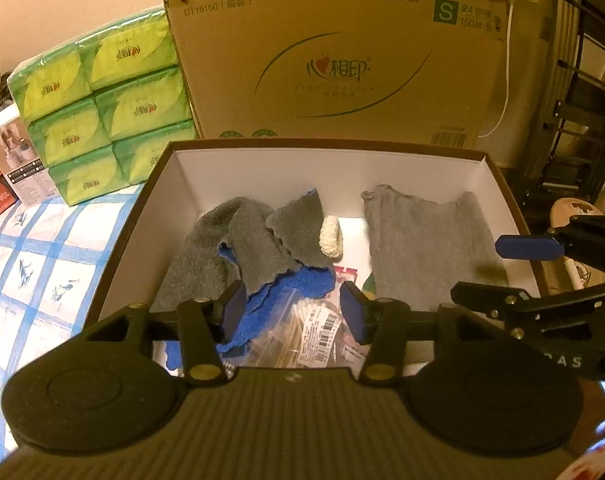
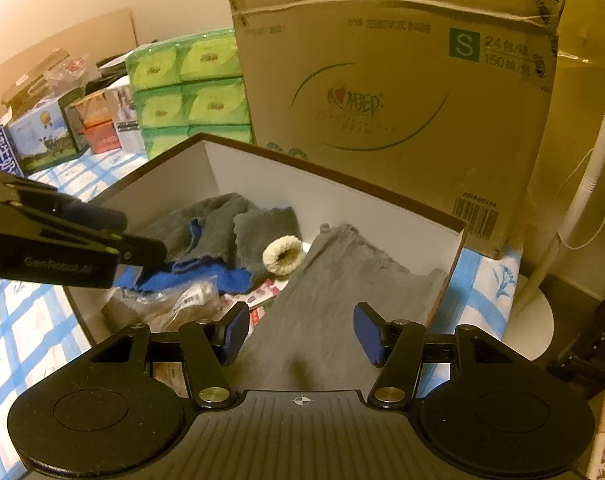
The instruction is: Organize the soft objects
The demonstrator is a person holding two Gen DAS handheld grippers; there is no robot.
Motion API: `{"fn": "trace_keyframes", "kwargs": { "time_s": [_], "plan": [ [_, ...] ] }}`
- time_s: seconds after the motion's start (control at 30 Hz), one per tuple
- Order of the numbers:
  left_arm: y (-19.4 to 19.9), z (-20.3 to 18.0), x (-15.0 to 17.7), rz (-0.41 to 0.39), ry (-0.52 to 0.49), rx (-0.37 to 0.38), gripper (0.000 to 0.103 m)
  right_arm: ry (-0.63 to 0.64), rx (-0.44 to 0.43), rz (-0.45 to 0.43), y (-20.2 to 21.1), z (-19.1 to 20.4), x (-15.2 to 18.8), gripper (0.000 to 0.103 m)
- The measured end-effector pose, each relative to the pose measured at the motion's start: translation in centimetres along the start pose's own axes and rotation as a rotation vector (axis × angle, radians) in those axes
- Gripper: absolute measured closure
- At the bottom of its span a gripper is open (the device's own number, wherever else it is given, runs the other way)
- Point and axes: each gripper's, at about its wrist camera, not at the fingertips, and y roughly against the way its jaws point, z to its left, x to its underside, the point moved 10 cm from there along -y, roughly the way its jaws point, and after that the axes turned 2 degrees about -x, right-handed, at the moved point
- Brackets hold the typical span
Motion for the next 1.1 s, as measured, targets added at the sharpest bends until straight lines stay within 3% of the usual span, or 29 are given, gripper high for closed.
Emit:
{"fn": "trace_keyframes", "kwargs": {
  "time_s": [0.53, 1.1],
  "plan": [
    [0.7, 1.0, 0.9, 0.009, 0.025, -0.001, 0.048, -0.032, -0.020, -0.010, 1.0, 1.0, 0.6, 0.035],
    [6.4, 1.8, 3.0, -0.034, 0.047, -0.010, 0.038, -0.060, -0.042, -0.069, 5.7, 3.7, 1.0, 0.034]
  ]
}}
